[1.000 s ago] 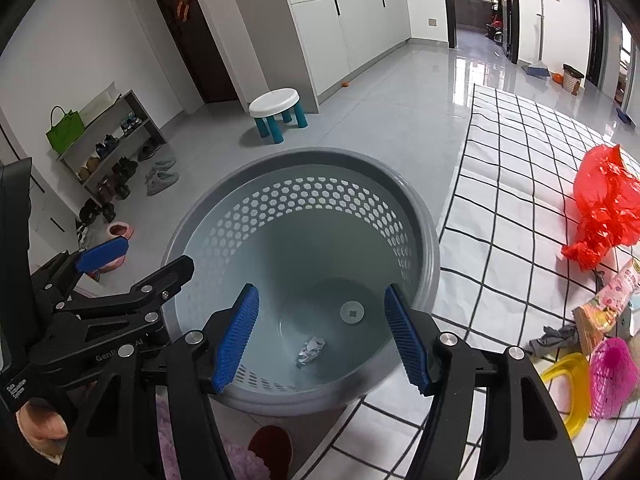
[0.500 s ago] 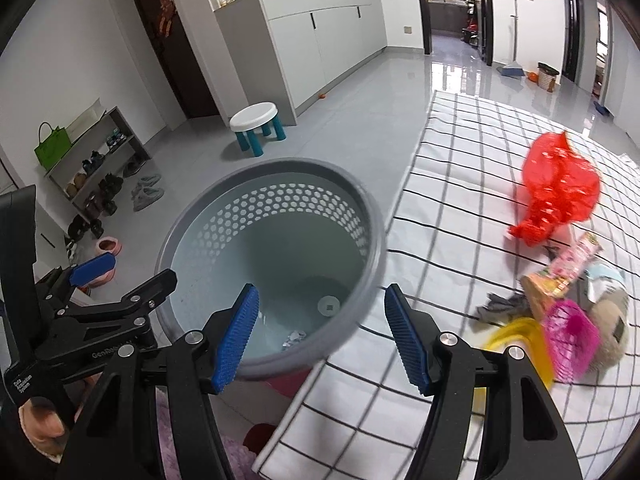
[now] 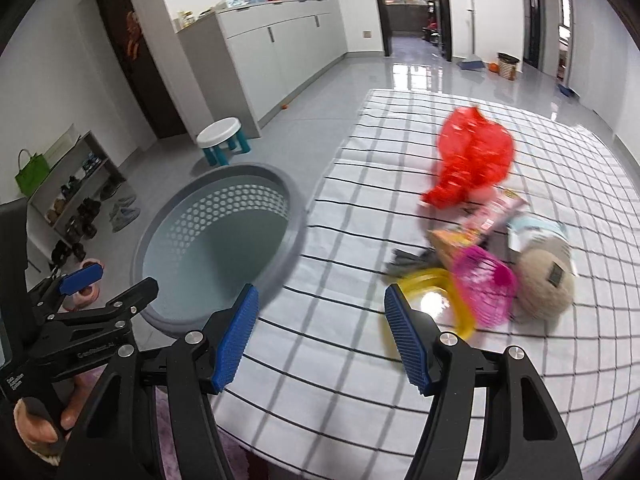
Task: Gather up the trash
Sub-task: 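Move both tools back from the basket toward the table items, then grasp the yellow plastic lid with the left tool and lift it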
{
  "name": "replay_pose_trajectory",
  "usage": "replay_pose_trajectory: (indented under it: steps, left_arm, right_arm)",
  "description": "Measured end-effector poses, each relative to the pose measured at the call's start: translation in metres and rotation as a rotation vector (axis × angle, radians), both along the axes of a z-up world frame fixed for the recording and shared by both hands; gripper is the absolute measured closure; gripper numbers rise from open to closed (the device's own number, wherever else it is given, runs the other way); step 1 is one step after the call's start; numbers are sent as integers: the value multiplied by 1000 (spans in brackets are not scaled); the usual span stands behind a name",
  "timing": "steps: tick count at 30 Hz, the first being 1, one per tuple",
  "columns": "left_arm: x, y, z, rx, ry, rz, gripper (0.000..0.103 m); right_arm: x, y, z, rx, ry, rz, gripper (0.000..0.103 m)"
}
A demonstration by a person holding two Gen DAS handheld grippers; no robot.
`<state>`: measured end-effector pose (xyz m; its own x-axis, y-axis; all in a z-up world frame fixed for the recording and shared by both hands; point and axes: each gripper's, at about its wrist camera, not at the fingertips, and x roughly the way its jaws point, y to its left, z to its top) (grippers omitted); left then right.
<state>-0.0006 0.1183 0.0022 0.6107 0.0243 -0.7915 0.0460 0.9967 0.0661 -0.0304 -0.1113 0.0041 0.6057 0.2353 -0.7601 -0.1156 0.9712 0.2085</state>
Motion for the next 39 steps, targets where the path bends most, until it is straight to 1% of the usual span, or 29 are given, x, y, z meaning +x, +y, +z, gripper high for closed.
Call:
replay_pose_trajectory:
  steps: [8,14,20,25,29,32,39]
  left_arm:
    - [-8,-35,0,-23,6,-52,6]
    - [-13,-63,-1,-43,-10,-82,6]
    - [-17,-91,-5,-35,-17,-114,6]
    - [-22,-120,-10,-41,-14,-161,6]
    - [-23,-143,-15,-40,-11,-191,6]
    - [-23,-160,-20,-29,-15,-209,6]
    - [-20,-194,-38,-7,16,-261,6]
  right_arm:
    - [-23,-47,-1,-15,11,-77,40]
    - [-40,-89,-3,-34,19,-150,40]
    - [-54,-127,-11,-48,36,-210,40]
    - [-62,-150,-18,-33,49,-248,40]
    - [-66,-166,-22,-8,43,-274,40]
    - [-69,-172,-22,-2,29,-286,40]
    - [-72,-184,-23,44,19,-311,36]
